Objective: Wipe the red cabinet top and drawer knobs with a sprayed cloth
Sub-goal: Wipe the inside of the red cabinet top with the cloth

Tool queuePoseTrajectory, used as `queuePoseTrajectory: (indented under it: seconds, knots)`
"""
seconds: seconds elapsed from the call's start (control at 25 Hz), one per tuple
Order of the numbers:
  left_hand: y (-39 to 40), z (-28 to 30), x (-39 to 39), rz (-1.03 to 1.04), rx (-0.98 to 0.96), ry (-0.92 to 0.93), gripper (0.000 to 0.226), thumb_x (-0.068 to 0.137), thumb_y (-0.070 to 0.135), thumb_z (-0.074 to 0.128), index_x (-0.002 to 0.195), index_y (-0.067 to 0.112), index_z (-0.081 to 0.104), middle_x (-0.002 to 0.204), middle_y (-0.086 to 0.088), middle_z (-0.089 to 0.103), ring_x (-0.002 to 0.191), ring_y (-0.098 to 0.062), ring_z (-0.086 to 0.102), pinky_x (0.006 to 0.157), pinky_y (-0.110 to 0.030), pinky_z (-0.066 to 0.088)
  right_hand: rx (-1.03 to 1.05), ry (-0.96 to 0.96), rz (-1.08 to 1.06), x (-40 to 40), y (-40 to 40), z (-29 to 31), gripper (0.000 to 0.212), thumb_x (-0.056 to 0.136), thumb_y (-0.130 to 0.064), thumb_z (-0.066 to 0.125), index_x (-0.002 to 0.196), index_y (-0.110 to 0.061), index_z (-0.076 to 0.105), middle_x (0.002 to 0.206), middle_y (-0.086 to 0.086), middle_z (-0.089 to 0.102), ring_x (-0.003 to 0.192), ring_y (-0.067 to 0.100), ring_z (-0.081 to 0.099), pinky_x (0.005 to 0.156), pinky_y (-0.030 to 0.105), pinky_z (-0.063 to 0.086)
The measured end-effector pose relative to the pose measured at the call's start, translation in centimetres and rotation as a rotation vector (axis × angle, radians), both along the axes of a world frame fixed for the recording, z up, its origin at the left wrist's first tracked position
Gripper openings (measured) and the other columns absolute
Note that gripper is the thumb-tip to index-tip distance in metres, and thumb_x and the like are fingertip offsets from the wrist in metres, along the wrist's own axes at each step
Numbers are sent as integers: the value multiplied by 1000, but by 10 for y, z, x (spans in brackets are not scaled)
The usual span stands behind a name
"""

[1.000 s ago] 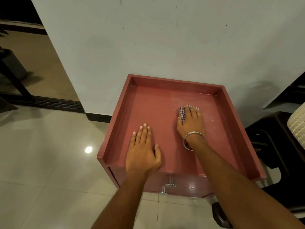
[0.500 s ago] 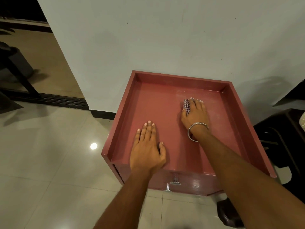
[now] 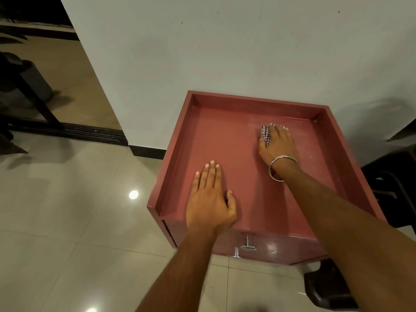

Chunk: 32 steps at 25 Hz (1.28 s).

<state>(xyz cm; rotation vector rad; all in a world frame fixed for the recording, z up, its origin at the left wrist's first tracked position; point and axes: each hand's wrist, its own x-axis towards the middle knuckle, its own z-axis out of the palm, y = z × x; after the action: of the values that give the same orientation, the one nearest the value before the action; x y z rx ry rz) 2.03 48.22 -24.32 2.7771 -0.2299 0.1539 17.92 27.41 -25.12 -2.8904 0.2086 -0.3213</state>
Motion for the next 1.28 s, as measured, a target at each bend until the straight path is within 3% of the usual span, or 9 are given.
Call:
queuePoseTrajectory:
  seconds: [0.32,0.6,0.84,1.12,1.28]
  knots:
    - [2,0,2,-12,3,31,73,91,41,24,153,10,3,162,-5,-2,149,-15,-5,122,-36,-1,23,7,142,10,32,1,68,83,-44,34,144,-15,34,152,8,34,143,29,23,121,41,15]
    - [-2,8,46,-82,-46,0,71,87,35,31,152,9,18,161,-6,15,148,-17,10,118,-27,0,47,35,11,34,21,2,73,80,-44,32,145,-11,31,153,11,31,144,31,21,121,42,13]
    - [-17,4,85,-89,-50,-19,69,87,34,30,151,9,20,160,-6,15,148,-17,10,120,-29,1,25,-7,160,53,33,2,61,89,-39,40,146,-17,31,154,5,31,145,27,21,120,42,16]
    - [-21,1,108,-92,-45,-40,65,92,31,35,151,10,20,160,-5,16,148,-16,11,120,-30,1,41,2,-7,65,27,4,65,88,-38,37,147,-12,27,155,10,27,145,32,16,120,43,13]
    - [-24,-1,118,-83,-31,-43,69,87,34,29,151,9,20,160,-5,16,148,-16,11,121,-31,3,45,32,64,69,47,5,64,90,-39,37,148,-14,25,157,7,24,146,32,13,121,43,12]
